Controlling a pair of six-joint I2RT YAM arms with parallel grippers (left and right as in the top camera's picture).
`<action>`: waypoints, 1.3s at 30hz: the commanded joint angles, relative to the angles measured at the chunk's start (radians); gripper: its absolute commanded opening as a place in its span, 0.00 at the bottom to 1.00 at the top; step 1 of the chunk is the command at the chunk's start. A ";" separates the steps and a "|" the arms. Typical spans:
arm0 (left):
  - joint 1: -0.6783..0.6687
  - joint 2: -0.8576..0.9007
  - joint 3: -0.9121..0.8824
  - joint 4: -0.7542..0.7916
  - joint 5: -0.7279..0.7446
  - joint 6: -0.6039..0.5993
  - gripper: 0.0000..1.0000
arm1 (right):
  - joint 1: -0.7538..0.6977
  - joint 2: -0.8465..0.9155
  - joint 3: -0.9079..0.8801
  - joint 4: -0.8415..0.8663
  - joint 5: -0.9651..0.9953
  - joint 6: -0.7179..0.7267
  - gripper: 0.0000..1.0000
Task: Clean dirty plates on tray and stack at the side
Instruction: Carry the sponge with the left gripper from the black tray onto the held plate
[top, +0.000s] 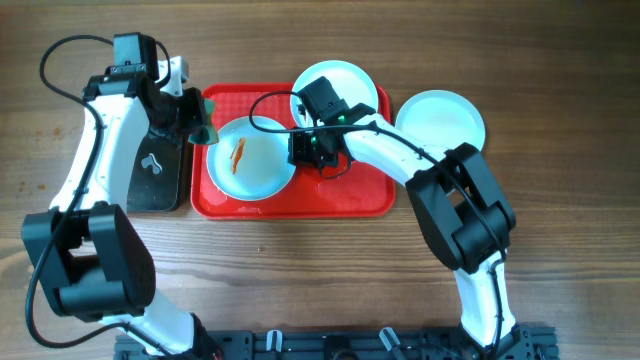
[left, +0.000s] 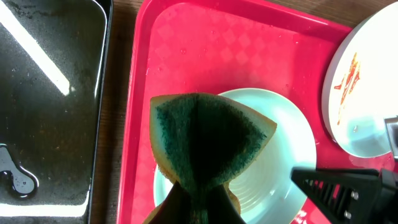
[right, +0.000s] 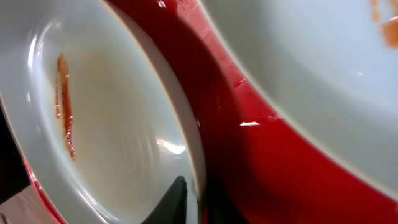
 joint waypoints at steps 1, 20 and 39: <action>-0.005 0.008 -0.006 -0.001 0.020 0.027 0.04 | -0.002 0.015 0.006 -0.026 -0.060 -0.006 0.25; -0.058 0.035 -0.006 0.045 0.023 0.089 0.04 | -0.002 0.015 0.006 -0.055 -0.054 0.018 0.04; -0.127 0.203 -0.071 -0.095 -0.153 0.139 0.04 | -0.003 0.015 0.006 -0.051 -0.050 0.011 0.04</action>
